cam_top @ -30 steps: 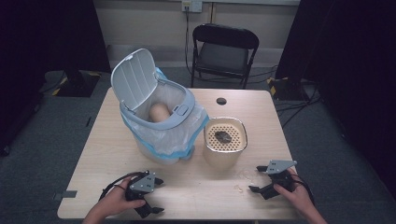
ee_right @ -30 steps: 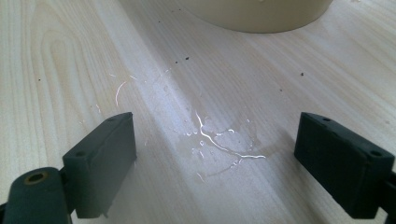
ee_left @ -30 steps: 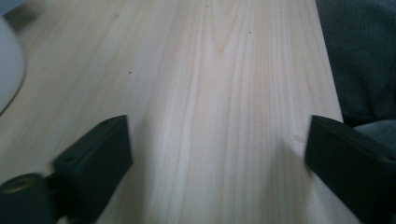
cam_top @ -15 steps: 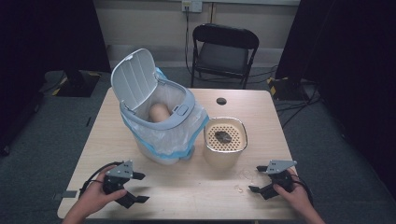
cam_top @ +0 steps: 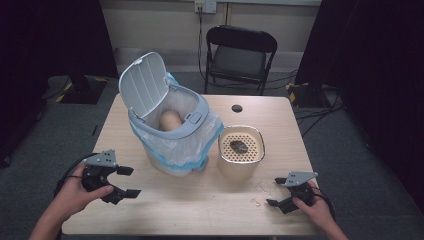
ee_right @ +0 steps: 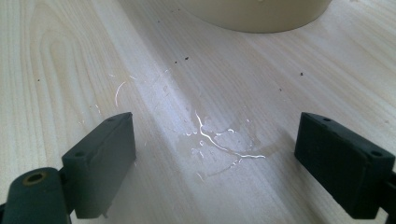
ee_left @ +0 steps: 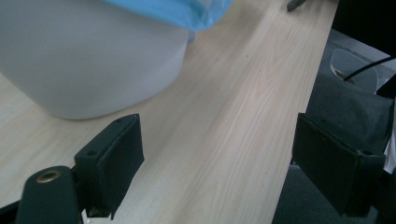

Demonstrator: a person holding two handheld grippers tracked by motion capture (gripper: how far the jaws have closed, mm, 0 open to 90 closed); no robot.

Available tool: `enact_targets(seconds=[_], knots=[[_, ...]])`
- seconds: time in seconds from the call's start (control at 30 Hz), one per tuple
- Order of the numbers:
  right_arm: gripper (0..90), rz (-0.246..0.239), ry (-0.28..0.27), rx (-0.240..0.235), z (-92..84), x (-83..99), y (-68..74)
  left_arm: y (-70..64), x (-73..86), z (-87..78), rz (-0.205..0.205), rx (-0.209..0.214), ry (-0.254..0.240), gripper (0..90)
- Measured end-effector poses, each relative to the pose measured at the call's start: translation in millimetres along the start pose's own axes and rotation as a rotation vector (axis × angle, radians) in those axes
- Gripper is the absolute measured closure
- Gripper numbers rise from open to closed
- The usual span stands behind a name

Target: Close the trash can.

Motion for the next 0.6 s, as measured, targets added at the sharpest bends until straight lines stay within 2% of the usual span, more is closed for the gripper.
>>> enact_targets(seconds=[0.17,0.3,0.43,0.6], knots=[[11.9,0.002,0.0,0.003,-0.3,0.3,0.1,4.4,-14.9,-13.9,-0.019,-0.01,-0.027,16.0],[11.9,0.007,0.001,0.006,-0.7,0.8,0.6,9.2,-25.8,-23.4,-0.027,-0.017,-0.026,16.0],[11.9,0.008,0.001,0.007,-0.8,0.9,0.7,14.7,-36.8,-32.9,-0.042,-0.033,-0.033,16.0],[11.9,0.009,0.001,0.007,-1.0,1.1,0.9,23.1,-52.6,-44.5,-0.039,-0.071,-0.052,16.0]])
Point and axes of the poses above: each handheld gripper's, and its own axes: z roughly forward along the jaws, x roughly out of its underside, y roughly to its left, the point moved 7 cm from there along z, roughly forward along the jaws, and after that the axes turned 8 degrees about -x, right-handed, at the moved point
